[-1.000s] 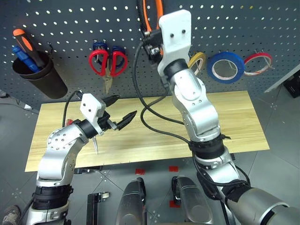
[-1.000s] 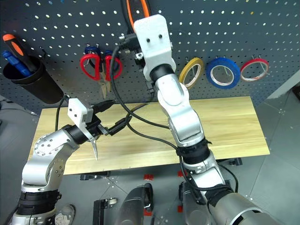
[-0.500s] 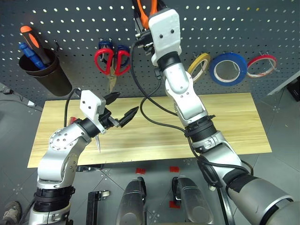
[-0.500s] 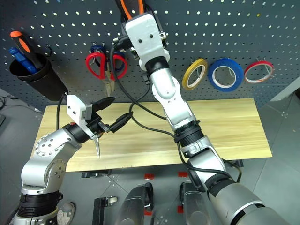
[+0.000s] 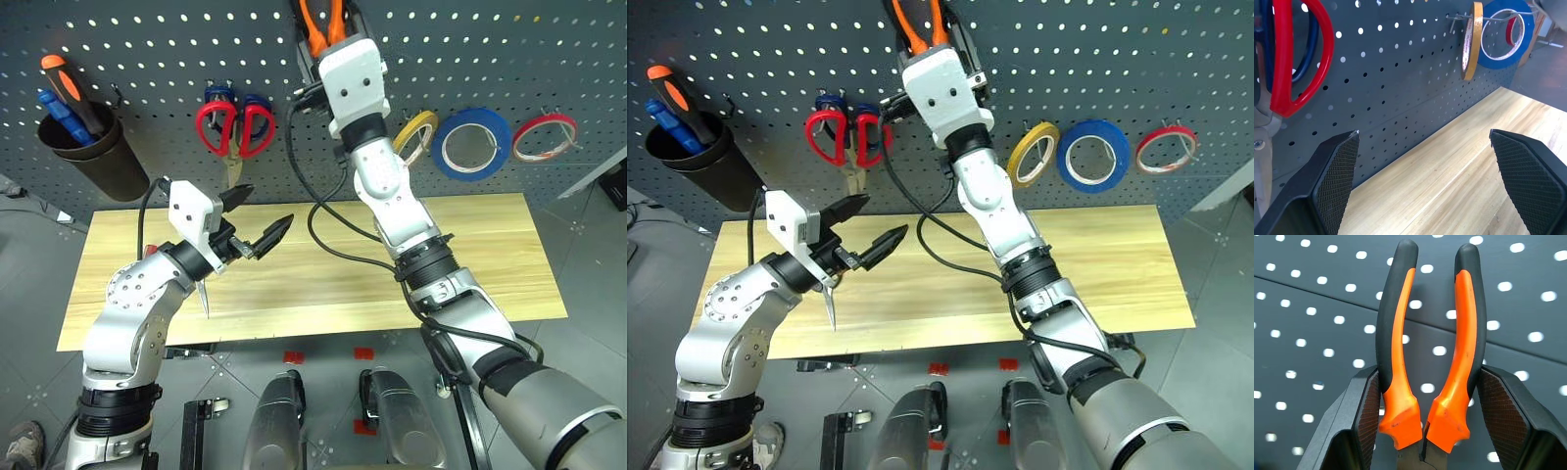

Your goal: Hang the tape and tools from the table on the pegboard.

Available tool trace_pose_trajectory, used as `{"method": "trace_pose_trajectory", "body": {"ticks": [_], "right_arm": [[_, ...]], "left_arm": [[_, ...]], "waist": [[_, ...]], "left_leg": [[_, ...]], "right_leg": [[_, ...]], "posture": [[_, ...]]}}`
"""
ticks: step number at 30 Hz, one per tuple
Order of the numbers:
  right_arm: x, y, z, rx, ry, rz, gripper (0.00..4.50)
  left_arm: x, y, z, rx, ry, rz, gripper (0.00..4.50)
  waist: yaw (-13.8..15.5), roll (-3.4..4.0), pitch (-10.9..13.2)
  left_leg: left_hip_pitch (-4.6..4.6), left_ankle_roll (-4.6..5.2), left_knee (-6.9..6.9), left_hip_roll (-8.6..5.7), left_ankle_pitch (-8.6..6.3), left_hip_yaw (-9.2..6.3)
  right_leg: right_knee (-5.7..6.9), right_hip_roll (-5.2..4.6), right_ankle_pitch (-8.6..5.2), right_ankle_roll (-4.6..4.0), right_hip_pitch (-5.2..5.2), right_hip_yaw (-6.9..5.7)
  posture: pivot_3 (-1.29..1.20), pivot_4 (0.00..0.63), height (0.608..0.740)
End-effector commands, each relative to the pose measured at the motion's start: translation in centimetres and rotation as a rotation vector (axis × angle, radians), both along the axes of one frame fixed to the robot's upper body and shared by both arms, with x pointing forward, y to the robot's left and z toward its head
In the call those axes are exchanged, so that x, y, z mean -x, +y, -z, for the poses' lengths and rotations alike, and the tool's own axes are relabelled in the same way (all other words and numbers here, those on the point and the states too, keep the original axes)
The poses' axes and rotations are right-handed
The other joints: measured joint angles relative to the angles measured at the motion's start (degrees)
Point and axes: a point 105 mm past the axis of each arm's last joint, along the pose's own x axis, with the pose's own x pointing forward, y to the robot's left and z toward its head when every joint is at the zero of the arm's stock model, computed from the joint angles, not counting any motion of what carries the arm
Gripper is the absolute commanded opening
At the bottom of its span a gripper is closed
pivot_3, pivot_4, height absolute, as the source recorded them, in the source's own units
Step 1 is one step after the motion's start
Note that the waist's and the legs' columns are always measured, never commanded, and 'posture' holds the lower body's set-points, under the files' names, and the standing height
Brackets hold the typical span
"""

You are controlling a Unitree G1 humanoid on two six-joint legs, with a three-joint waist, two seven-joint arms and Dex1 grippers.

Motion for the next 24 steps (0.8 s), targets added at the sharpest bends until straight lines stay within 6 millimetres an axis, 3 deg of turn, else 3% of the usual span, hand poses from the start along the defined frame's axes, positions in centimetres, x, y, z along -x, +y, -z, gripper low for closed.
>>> {"method": "trace_pose_trajectory", "body": {"ticks": [1, 7, 17, 24], "right_arm": [[2.2, 1.3, -2.6, -0.028, -0.107, -0.064, 2.67], [0.3, 0.5, -1.2, 0.024, -0.086, 0.001, 2.67], [0.2, 0.2, -1.6, 0.023, -0.105, 0.006, 2.67], [-0.6, -0.2, 0.3, 0.033, -0.054, 0.022, 2.67]], "left_arm": [[0.1, 0.5, -0.8, 0.006, -0.032, -0.018, 4.5], [-0.3, 0.1, -0.6, 0.005, -0.038, -0.022, 4.5], [-0.3, -0.7, -0.8, 0.018, -0.043, -0.006, 4.5], [-0.3, -1.5, -1.7, -0.001, -0.073, 0.018, 4.5]], "waist": [[0.2, 0.0, 0.0], [0.8, 0.0, 0.0], [0.8, 0.0, 0.0], [0.8, 0.0, 0.0]], "left_leg": [[0.0, 0.0, 0.0, 0.0, 0.0, 0.0], [0.0, 0.0, 0.02, 0.0, 0.0, -0.01], [0.0, 0.0, 0.02, 0.0, 0.0, 0.0], [0.0, 0.0, 0.02, 0.0, 0.0, 0.0]], "right_leg": [[0.0, 0.0, 0.0, 0.0, 0.0, 0.0], [0.0, 0.0, 0.0, 0.0, 0.0, -0.03], [0.01, -0.01, 0.0, 0.0, 0.0, -0.04], [0.0, -0.01, 0.0, 0.0, 0.01, -0.04]], "posture": [[0.07, 0.328, 0.74], [0.07, 0.329, 0.74], [0.07, 0.328, 0.74], [0.07, 0.332, 0.74]]}}
